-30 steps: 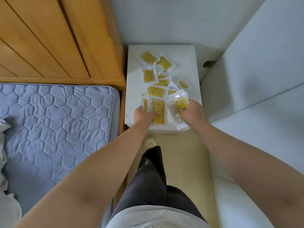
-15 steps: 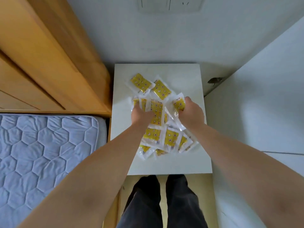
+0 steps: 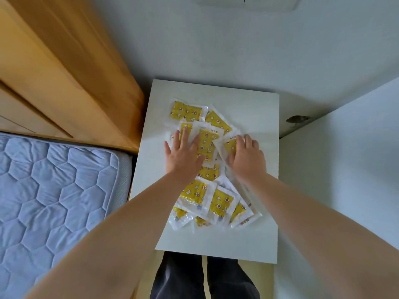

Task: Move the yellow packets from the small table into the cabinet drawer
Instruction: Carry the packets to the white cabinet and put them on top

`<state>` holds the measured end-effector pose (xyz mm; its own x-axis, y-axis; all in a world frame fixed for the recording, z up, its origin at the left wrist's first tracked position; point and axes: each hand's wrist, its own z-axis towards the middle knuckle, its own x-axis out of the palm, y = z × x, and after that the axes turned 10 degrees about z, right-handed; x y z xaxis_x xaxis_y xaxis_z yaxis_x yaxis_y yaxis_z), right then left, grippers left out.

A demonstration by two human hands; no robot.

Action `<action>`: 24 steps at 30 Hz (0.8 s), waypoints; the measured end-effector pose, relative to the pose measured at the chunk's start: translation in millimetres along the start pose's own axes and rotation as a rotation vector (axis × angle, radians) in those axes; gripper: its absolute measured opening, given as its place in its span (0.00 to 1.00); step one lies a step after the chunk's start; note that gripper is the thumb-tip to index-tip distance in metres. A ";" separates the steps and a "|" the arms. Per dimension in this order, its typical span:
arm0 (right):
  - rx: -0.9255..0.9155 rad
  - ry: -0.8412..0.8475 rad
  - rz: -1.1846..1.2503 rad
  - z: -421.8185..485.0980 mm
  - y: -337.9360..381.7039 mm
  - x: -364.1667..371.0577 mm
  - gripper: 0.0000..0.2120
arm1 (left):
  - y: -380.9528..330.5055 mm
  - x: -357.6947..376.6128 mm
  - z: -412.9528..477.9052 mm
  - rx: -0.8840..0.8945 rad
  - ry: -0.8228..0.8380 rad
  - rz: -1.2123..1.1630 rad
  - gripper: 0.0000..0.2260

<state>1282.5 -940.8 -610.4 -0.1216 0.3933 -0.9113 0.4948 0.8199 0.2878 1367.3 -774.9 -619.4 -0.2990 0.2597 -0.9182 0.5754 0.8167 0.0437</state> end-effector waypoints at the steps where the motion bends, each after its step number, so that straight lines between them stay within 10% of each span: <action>1: -0.013 -0.008 -0.005 -0.4 -0.9 0.0 0.25 | -0.8 -0.8 -1.6 -0.002 -0.011 0.011 0.29; 24: -0.733 -0.223 -0.033 -89.6 165.2 -216.5 0.25 | 53.8 -216.9 -193.6 -0.352 -0.413 -0.010 0.29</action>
<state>1313.5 -853.2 -339.2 0.0886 0.3343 -0.9383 -0.2128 0.9266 0.3100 1315.7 -687.6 -341.6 0.0618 0.0843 -0.9945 0.2632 0.9598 0.0977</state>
